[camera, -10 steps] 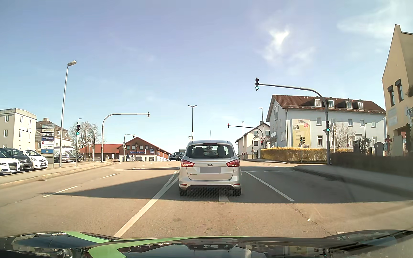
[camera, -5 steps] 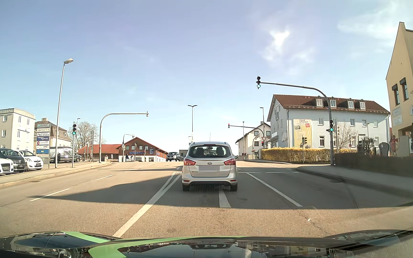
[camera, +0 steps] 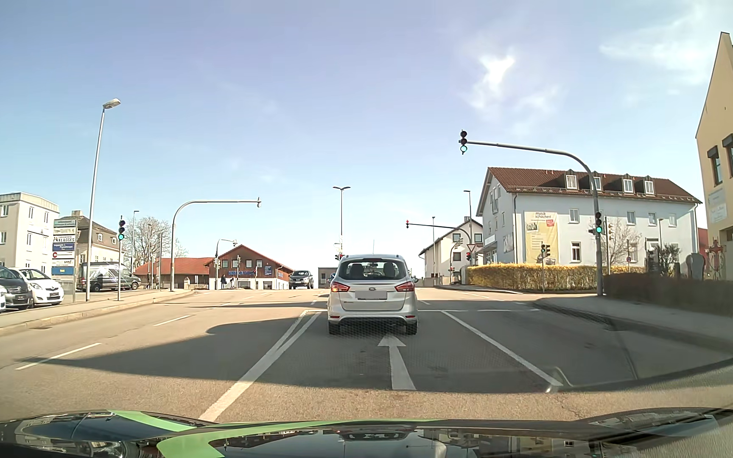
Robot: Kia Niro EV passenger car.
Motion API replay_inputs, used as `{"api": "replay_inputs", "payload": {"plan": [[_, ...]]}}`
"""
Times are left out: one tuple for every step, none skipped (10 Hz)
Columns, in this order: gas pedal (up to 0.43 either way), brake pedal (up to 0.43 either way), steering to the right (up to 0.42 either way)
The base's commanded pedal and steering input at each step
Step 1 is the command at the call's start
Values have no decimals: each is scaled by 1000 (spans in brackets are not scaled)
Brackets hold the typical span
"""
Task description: Follow the waypoints while adhering to traffic rules and regulations
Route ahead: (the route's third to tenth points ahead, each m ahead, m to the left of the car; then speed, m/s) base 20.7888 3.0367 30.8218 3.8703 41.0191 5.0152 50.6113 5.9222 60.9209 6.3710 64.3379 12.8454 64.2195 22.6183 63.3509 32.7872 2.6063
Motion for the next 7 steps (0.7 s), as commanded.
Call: {"api": "replay_inputs", "payload": {"plan": [[429,0,8],[429,0,8],[421,0,8],[421,0,7],[409,0,7],[398,0,7],[390,0,7]]}}
